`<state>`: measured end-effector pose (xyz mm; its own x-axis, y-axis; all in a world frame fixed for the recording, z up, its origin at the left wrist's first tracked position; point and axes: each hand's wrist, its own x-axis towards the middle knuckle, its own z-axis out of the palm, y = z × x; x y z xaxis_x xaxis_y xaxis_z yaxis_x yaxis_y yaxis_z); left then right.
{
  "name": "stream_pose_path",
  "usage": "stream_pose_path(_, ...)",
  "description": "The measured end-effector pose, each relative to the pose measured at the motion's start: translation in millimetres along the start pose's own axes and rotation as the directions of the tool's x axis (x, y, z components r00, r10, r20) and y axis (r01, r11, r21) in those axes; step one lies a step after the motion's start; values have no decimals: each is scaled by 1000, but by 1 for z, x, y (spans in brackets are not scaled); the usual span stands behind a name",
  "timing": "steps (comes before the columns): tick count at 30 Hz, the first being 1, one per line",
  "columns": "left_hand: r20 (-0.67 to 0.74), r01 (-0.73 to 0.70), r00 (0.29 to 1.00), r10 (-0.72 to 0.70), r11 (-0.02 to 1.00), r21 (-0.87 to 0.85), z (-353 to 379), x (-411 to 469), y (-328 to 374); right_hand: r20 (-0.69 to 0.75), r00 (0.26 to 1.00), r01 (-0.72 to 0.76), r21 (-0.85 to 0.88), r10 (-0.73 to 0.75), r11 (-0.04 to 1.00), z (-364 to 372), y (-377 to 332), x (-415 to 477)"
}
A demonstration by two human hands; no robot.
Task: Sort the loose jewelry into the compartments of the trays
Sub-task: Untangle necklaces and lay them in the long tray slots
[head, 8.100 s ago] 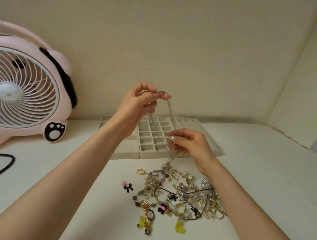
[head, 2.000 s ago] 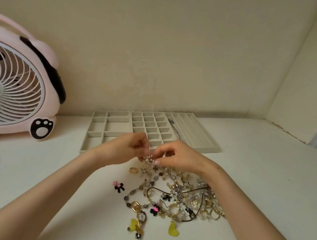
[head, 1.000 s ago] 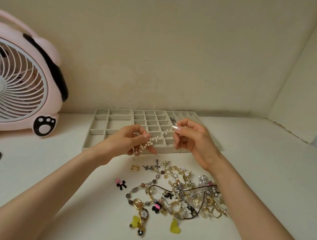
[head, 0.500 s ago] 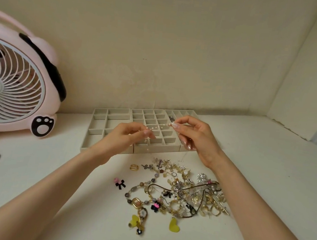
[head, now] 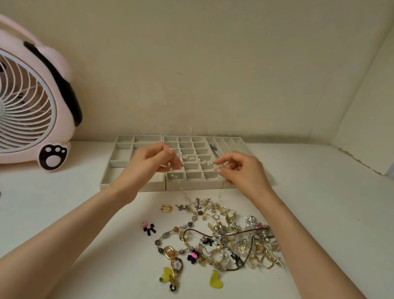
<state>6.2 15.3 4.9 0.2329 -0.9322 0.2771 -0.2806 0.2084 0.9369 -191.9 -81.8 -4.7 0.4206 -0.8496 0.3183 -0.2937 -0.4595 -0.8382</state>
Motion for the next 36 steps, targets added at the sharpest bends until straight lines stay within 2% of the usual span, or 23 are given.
stream_pose_path(3,-75,-15,997,29,983,182,-6,0,0,11,996,-87,107,86,990,-5,2,1)
stream_pose_path(5,-34,-9,999,23,929,371,-6,-1,-2,38,992,-123,219,117,968,-8,1,0)
stream_pose_path(10,88,-71,996,7,653,754,3,-3,-8,76,991,-130,320,111,938,-9,-5,-1)
stream_pose_path(12,121,-101,993,2,559,823,6,-4,-7,77,992,-122,335,103,934,-8,-8,-2)
stream_pose_path(15,119,-108,993,10,489,865,9,-6,-5,51,995,-99,341,87,935,-5,-13,-2)
stream_pose_path(17,126,-147,989,75,518,843,11,-6,-1,45,996,-82,317,71,945,-2,-18,-3)
stream_pose_path(19,162,-196,980,115,689,698,17,-7,4,61,997,-59,271,44,961,3,-21,-5)
stream_pose_path(21,192,-172,977,97,888,426,26,-6,10,85,996,-31,213,13,977,8,-24,-7)
stream_pose_path(22,202,-143,976,81,939,313,30,-5,10,99,995,-21,190,2,981,11,-25,-8)
stream_pose_path(23,208,-130,975,78,960,249,33,-4,11,113,994,-16,177,-4,984,13,-26,-9)
stream_pose_path(27,224,-82,974,38,978,192,35,6,10,172,985,-27,203,-8,979,14,-28,-10)
stream_pose_path(31,297,-114,955,27,954,279,28,11,14,204,978,-20,299,-44,954,7,-28,-10)
stream_pose_path(36,292,-127,956,26,935,331,26,16,19,169,983,-2,375,-66,927,2,-28,-9)
